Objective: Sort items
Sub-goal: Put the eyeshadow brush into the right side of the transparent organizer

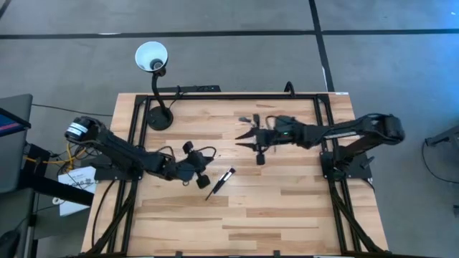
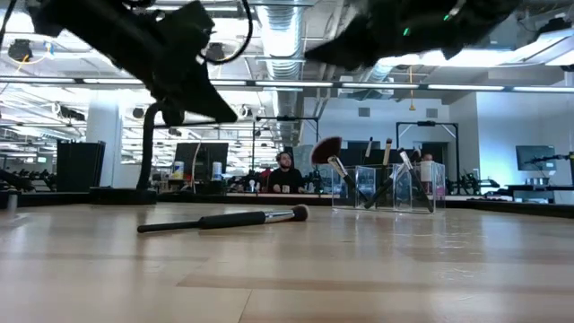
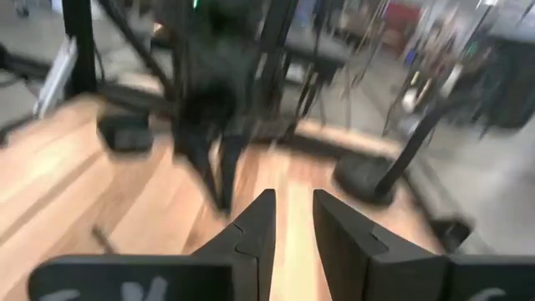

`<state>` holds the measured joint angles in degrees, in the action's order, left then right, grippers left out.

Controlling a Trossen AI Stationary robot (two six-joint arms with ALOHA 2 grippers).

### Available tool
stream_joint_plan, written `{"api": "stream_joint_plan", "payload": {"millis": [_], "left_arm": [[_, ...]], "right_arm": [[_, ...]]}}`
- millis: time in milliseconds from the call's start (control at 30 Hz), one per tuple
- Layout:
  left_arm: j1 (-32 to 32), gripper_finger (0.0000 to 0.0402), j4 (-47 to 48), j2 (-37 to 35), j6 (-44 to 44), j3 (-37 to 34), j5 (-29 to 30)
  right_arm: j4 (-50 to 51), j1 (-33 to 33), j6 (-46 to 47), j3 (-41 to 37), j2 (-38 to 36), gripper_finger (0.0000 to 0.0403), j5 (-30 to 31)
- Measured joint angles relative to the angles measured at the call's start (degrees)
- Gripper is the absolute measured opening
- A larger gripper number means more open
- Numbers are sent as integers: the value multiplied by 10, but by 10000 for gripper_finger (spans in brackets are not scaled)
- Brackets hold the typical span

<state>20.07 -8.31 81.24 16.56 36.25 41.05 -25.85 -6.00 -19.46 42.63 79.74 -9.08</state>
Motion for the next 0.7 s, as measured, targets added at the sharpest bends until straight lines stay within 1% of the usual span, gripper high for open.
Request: {"api": "stream_joint_plan", "payload": {"millis": [100,200,300,400,500,633,700], "left_arm": [[-9,11,-1,-28,-28,0,-23],[-14,11,1,-39,-59,0,-39],[-19,11,-2,-40,-73,-3,-45],[-22,11,-2,-39,-73,-11,-45],[-22,11,-2,-39,-72,-21,-45],[-22,11,-8,-39,-71,-27,-44],[-22,10,-18,-39,-71,-27,-44]], "right_arm": [[7,1,27,26,61,83,0],[15,1,57,57,101,100,0],[63,1,61,83,134,123,-1],[87,4,70,101,149,145,-2],[96,4,59,109,162,161,-15],[91,4,55,120,179,168,-21],[88,4,44,135,198,168,-32]]}}
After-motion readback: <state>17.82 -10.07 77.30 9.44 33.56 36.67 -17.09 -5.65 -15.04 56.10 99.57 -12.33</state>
